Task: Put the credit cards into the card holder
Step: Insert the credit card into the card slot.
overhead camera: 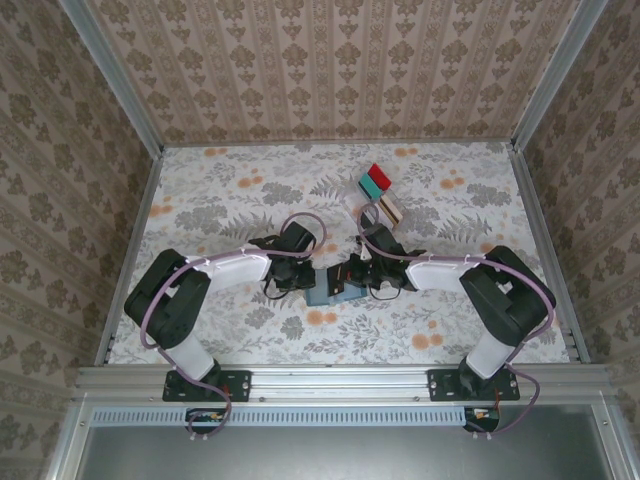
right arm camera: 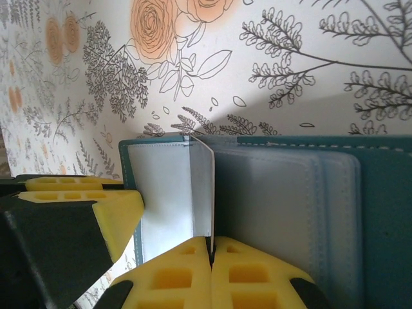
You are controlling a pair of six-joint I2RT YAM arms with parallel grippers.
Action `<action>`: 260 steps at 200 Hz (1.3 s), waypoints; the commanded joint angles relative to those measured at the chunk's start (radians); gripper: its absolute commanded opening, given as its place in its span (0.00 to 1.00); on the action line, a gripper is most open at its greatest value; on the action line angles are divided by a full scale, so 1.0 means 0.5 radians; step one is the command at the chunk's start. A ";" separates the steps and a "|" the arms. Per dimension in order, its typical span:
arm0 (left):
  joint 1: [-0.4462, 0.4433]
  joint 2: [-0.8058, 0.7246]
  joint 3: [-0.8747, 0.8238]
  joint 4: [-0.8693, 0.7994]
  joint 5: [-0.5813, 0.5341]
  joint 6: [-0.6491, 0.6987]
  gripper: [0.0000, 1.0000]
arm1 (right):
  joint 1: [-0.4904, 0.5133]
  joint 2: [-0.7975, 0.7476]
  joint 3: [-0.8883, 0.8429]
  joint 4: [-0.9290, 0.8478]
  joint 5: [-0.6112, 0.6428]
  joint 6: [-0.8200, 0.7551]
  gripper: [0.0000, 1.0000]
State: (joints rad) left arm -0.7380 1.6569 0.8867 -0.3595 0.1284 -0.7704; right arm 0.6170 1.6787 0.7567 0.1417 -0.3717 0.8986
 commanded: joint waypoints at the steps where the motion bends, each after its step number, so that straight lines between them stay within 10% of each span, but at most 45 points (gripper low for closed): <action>1: 0.003 0.060 0.025 -0.059 -0.017 0.032 0.19 | 0.015 0.089 -0.058 0.012 -0.089 0.027 0.03; 260: 0.001 0.055 0.047 -0.073 -0.004 0.034 0.19 | 0.101 0.121 0.069 -0.085 -0.019 0.051 0.12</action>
State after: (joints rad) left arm -0.7376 1.6653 0.8986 -0.3744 0.1219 -0.7666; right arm 0.6445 1.7214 0.7719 0.1822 -0.4145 0.9134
